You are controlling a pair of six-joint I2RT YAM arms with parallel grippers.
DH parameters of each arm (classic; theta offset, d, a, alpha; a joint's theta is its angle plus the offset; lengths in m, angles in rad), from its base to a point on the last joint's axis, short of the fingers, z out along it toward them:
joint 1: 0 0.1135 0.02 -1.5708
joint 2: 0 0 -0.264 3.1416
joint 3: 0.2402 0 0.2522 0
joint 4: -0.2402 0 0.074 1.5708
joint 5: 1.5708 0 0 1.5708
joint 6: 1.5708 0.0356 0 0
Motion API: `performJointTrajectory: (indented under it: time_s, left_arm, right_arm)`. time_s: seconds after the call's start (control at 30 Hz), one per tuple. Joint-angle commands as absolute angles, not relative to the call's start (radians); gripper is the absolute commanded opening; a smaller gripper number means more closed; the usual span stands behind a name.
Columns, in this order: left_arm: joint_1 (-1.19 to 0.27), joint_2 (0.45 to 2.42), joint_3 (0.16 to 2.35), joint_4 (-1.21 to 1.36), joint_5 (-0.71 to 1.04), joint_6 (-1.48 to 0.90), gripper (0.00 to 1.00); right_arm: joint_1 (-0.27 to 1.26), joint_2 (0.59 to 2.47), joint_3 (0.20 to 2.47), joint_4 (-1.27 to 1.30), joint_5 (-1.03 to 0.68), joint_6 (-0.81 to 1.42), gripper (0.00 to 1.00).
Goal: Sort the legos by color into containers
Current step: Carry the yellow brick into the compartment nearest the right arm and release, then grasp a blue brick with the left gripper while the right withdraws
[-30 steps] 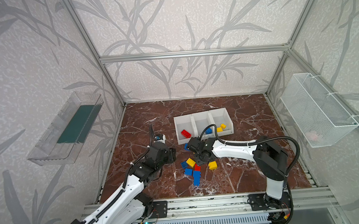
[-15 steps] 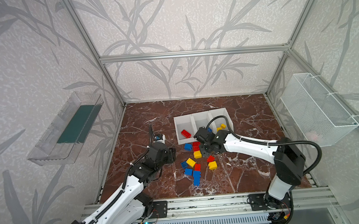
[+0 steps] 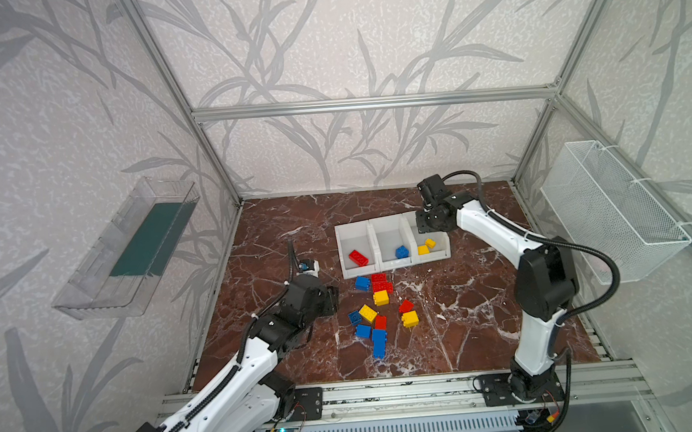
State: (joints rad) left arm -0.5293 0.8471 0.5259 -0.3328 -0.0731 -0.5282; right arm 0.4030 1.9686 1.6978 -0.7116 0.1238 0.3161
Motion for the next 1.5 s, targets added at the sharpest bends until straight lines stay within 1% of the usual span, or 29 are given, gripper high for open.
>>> performJointTrajectory:
  time_s: [0.0, 0.07, 0.17, 0.2, 0.27, 0.43, 0.57, 0.67, 0.77, 0.83, 0.97, 1.13, 1.37, 1.47]
  left_arm:
    - [-0.528, 0.855, 0.532, -0.355, -0.085, -0.545, 0.63]
    - [-0.528, 0.860, 0.535, -0.359, -0.087, -0.545, 0.63]
    - [-0.528, 0.868, 0.534, -0.359, -0.087, -0.543, 0.63]
    - [-0.528, 0.870, 0.532, -0.356, -0.086, -0.544, 0.63]
    - [-0.528, 0.878, 0.531, -0.350, -0.084, -0.544, 0.63]
    - [-0.528, 0.891, 0.528, -0.335, -0.075, -0.548, 0.63]
    - [-0.528, 0.898, 0.527, -0.332, -0.064, -0.546, 0.62]
    - [-0.528, 0.922, 0.551, -0.361, -0.049, -0.554, 0.63]
    - [-0.530, 0.960, 0.591, -0.393, 0.002, -0.539, 0.63]
    - [-0.534, 0.981, 0.590, -0.377, 0.011, -0.527, 0.63]
    - [-0.546, 1.012, 0.582, -0.350, 0.022, -0.555, 0.62]
    - [-0.592, 1.030, 0.589, -0.345, 0.009, -0.558, 0.62]
    - [-0.717, 1.082, 0.590, -0.347, -0.015, -0.593, 0.63]
    - [-0.741, 1.121, 0.589, -0.325, -0.004, -0.614, 0.63]
  right_arm:
    - [0.399, 2.035, 1.765, -0.791, 0.074, 0.276, 0.40]
    - [0.397, 2.055, 1.788, -0.792, 0.072, 0.275, 0.47]
    - [0.396, 2.063, 1.806, -0.797, 0.076, 0.281, 0.63]
    - [0.396, 2.060, 1.807, -0.795, 0.074, 0.287, 0.66]
    - [0.396, 2.051, 1.805, -0.793, 0.069, 0.291, 0.69]
    - [0.396, 2.021, 1.797, -0.800, 0.074, 0.282, 0.70]
    - [0.397, 1.956, 1.745, -0.788, 0.069, 0.275, 0.70]
    - [0.399, 1.872, 1.664, -0.787, 0.041, 0.290, 0.70]
    - [0.412, 1.764, 1.535, -0.744, 0.032, 0.310, 0.70]
    - [0.429, 1.684, 1.444, -0.699, 0.033, 0.305, 0.70]
    - [0.465, 1.592, 1.331, -0.707, 0.020, 0.322, 0.70]
    - [0.514, 1.501, 1.196, -0.695, 0.015, 0.334, 0.70]
    - [0.529, 1.376, 1.022, -0.652, -0.004, 0.406, 0.70]
    - [0.532, 1.327, 0.971, -0.651, -0.006, 0.433, 0.70]
